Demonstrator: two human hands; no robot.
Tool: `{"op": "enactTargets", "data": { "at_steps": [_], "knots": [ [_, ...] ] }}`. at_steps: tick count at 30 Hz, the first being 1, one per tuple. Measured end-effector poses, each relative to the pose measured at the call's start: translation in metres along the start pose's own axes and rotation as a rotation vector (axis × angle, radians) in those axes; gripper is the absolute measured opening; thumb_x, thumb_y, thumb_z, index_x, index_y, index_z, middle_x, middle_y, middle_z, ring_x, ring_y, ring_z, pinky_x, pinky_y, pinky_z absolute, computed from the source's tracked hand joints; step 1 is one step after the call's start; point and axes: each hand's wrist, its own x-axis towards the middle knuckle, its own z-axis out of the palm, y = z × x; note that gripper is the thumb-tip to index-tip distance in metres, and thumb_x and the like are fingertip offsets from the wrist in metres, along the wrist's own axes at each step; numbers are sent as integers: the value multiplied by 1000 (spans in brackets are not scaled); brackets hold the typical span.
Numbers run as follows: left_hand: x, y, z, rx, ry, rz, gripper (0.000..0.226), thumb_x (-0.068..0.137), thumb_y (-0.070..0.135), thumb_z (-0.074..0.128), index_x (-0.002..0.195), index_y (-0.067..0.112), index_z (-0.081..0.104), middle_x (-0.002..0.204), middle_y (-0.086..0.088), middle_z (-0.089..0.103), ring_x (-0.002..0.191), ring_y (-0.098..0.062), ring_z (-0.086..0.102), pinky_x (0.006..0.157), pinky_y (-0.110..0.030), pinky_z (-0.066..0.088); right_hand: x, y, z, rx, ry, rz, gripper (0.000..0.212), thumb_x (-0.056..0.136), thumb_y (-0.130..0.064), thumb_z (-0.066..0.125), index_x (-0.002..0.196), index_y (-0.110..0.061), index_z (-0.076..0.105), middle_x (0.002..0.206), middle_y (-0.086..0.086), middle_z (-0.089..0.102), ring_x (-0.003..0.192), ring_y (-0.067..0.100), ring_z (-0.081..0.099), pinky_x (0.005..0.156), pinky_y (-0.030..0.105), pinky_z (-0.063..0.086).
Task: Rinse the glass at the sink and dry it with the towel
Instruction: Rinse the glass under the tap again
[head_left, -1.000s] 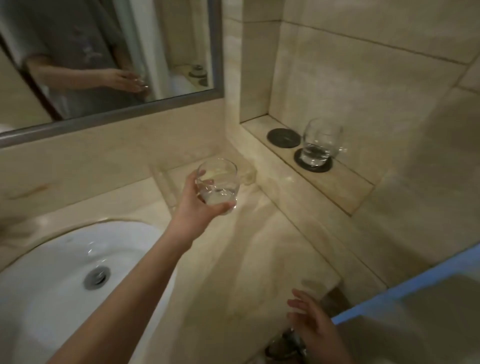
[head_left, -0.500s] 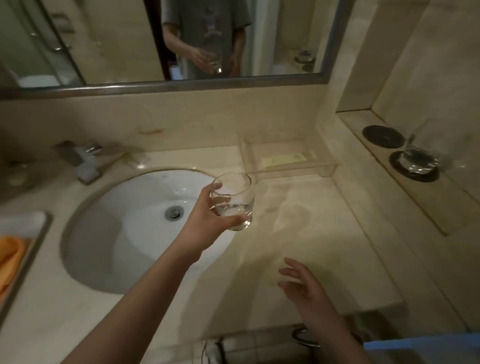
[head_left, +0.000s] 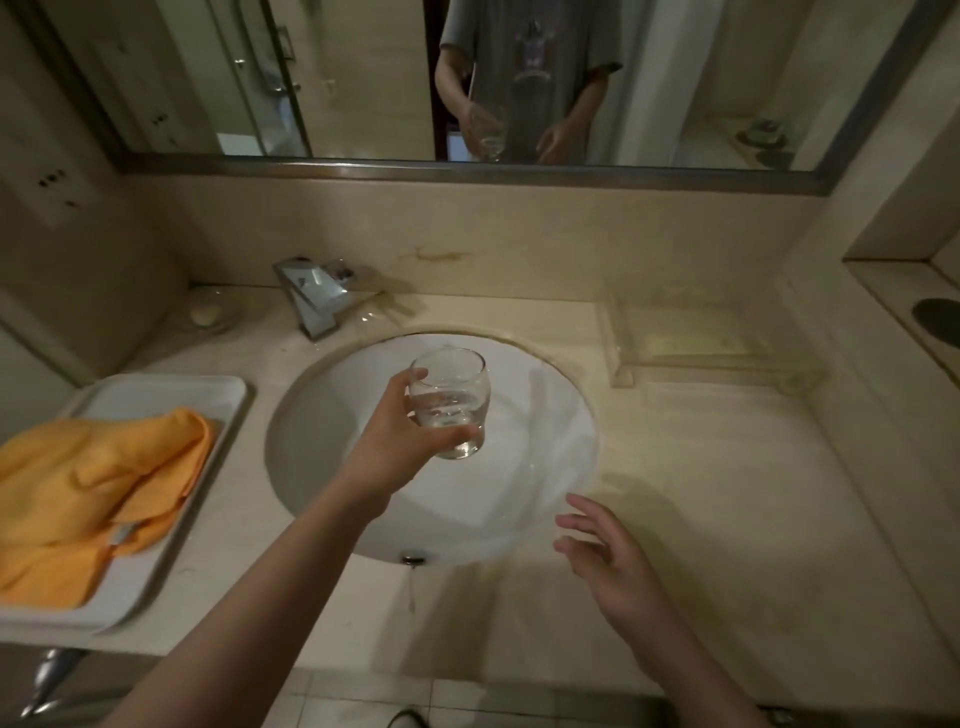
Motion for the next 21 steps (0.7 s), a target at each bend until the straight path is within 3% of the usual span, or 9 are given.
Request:
{"op": "enactTargets", "data": {
  "at_steps": [4, 12, 17, 21],
  "knots": [
    [12, -7, -32, 13, -3, -17, 77, 69, 13, 80, 132, 25, 36, 120, 0, 54, 95, -6, 55, 67, -14, 43, 18, -11, 31, -14, -31, 11, 34, 91, -12, 55, 111, -39, 52, 112, -9, 61, 103, 18, 60, 82, 22, 45],
    [36, -24, -84, 22, 58, -51, 80, 65, 18, 83, 131, 26, 38, 117, 2, 55, 104, -14, 57, 71, -19, 46, 65, -43, 88, -55, -65, -11, 33, 91, -11, 53, 113, -37, 50, 113, -6, 60, 104, 22, 61, 76, 22, 45],
    [47, -34, -101, -25, 85, -89, 68, 69, 18, 81, 121, 28, 39, 117, 2, 54, 96, -5, 55, 71, -18, 44, 91, -60, 102, -110, -123, -19, 33, 90, -17, 56, 111, -42, 50, 112, -13, 60, 103, 16, 61, 94, 35, 46],
    [51, -38, -105, -50, 127, -128, 63, 71, 19, 79, 120, 27, 39, 116, 2, 53, 90, -2, 53, 68, -18, 42, 114, -71, 109, -124, -201, -20, 33, 91, -15, 56, 113, -40, 50, 114, -9, 59, 103, 16, 61, 87, 29, 47]
  ]
}}
